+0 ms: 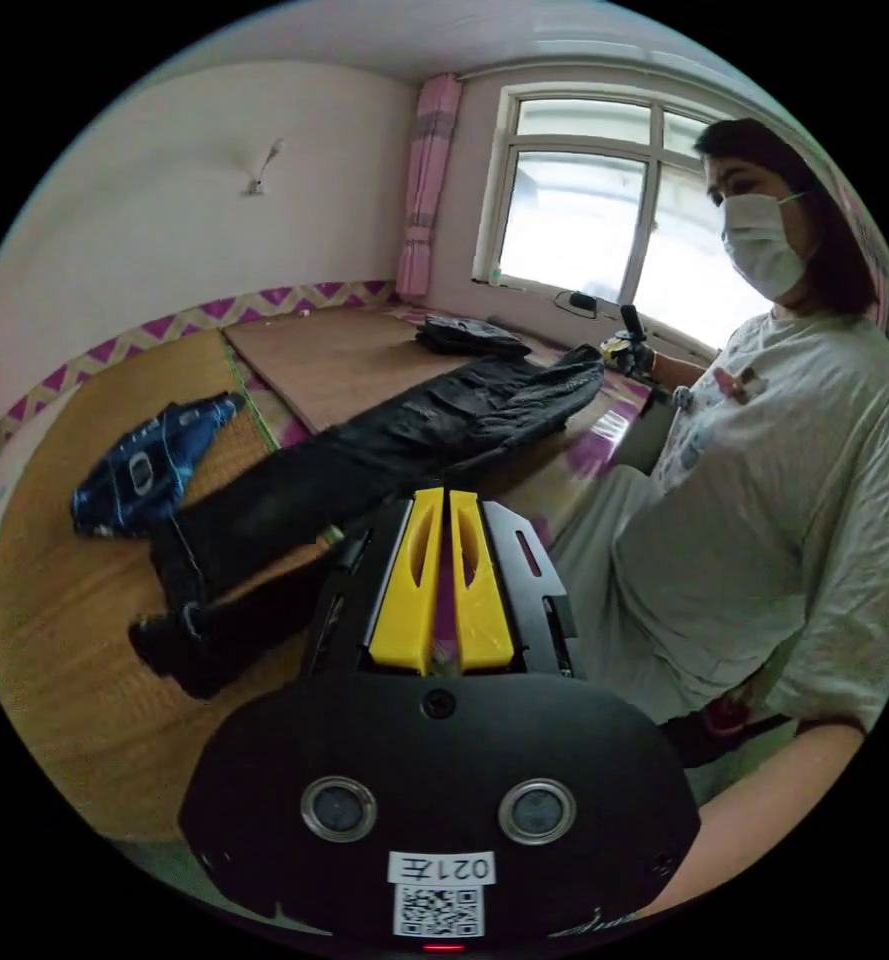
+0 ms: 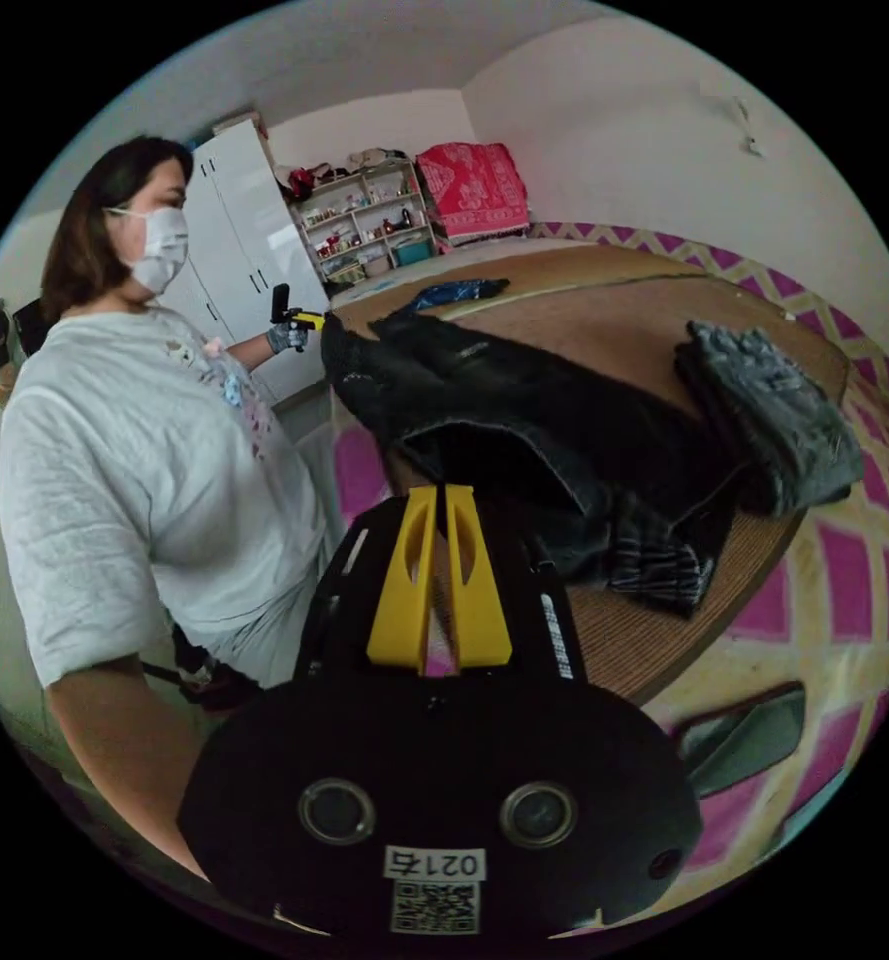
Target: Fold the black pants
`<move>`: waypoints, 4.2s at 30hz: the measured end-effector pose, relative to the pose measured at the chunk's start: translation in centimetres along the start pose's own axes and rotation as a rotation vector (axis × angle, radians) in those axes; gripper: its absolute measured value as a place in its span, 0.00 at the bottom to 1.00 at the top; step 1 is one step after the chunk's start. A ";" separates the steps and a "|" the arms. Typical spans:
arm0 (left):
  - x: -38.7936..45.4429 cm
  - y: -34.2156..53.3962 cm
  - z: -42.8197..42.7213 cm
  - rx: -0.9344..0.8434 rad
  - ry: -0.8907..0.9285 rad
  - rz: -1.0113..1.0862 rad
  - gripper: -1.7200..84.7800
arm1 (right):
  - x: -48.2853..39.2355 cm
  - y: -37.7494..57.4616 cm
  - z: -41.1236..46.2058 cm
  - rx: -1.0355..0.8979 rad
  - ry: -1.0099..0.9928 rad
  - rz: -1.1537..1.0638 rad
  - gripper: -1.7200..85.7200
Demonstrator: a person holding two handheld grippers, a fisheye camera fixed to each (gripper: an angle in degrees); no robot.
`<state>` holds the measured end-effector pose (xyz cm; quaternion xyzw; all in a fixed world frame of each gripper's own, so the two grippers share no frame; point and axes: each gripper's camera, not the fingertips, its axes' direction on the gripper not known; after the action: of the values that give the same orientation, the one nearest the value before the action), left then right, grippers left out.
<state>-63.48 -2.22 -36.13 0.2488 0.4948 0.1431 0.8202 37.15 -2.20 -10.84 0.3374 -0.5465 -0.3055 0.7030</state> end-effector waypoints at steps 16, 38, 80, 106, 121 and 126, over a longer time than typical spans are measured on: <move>-6.9 6.4 -11.3 0.280 -0.343 -0.584 0.09 | -4.0 5.7 0.5 -0.051 0.015 0.159 0.06; -22.9 0.9 -8.7 -0.098 -0.402 -0.720 0.01 | 3.4 -1.7 -1.2 0.160 0.336 0.341 0.03; -21.4 -9.3 21.5 -0.285 -0.618 -0.604 0.01 | 33.9 -7.4 6.8 -0.043 0.391 1.027 0.03; 9.4 2.9 24.4 -0.327 -0.428 -0.291 0.07 | -12.7 -6.7 28.3 -0.251 0.624 0.358 0.07; 12.4 6.7 19.3 -0.297 -0.471 -0.244 0.02 | -21.7 -0.5 23.3 -0.073 0.607 0.381 0.04; 10.6 8.1 14.1 -0.188 -0.394 -0.345 0.01 | -23.4 -0.7 17.9 -0.010 0.605 0.427 0.05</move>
<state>-45.91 5.88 -34.11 0.1065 0.3454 -0.0046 0.9324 14.59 13.55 -21.44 0.2872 -0.3705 -0.0412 0.8823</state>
